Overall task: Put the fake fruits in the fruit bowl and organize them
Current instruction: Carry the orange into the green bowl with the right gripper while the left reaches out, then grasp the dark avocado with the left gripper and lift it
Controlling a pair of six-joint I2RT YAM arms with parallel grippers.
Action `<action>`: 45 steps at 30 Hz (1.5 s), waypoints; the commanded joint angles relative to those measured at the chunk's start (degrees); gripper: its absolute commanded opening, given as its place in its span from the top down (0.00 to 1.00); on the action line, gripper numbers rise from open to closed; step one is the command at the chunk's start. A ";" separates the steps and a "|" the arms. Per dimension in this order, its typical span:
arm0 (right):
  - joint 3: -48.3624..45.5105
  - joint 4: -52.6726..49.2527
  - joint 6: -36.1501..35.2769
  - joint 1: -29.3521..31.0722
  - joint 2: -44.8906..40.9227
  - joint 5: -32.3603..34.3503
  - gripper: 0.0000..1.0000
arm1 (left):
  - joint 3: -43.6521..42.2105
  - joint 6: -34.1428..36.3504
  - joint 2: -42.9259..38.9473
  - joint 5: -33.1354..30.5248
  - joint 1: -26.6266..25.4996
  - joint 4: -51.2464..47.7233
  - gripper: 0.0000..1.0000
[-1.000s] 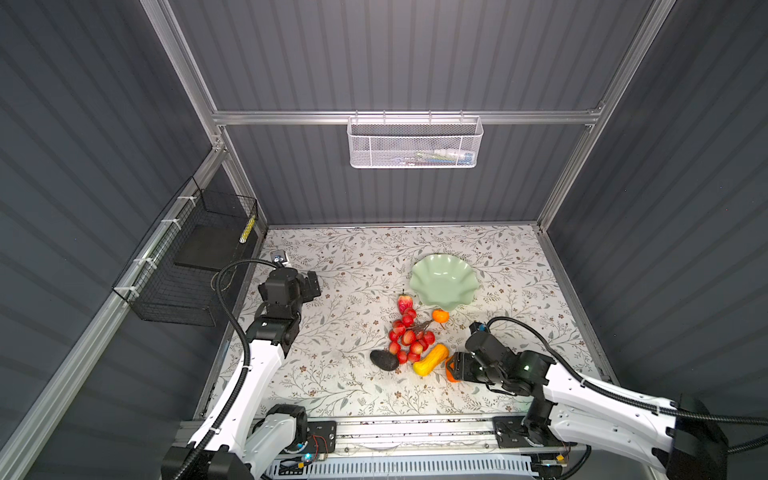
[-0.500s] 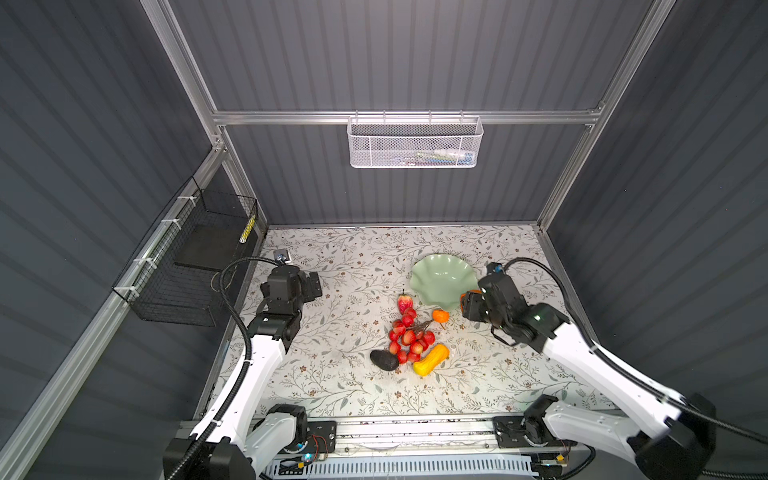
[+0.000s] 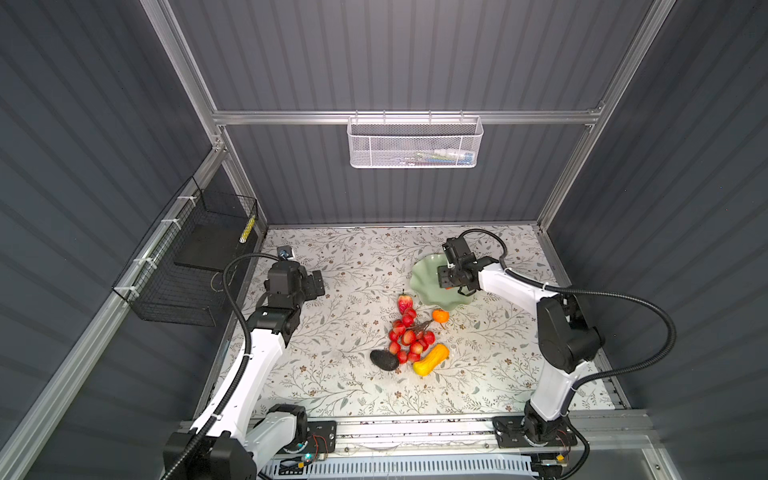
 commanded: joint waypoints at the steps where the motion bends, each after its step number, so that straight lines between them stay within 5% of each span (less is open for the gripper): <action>1: 2.50 0.48 -1.70 -0.58 2.99 -0.79 0.42 | 3.48 -1.06 1.96 4.74 0.12 -5.13 0.02; 9: 3.14 0.67 -0.68 -1.46 5.27 -2.45 0.23 | 2.84 -6.76 3.10 17.58 0.10 -9.54 0.11; 15: 1.40 2.20 0.19 -1.60 -3.82 -2.10 0.05 | -1.81 -14.14 0.42 25.91 -3.32 -11.34 0.14; 24: -9.69 10.00 6.26 -1.54 -20.88 -1.35 0.01 | -12.37 -28.67 -2.41 25.92 -18.71 -9.42 0.14; 32: -15.73 10.47 6.97 -1.54 -26.56 -0.64 0.01 | -17.99 -39.29 -3.31 20.63 -31.87 -7.43 0.12; 45: -20.34 10.53 7.10 -1.71 -29.37 0.99 0.01 | -15.60 -43.59 13.16 18.10 -42.77 2.42 0.17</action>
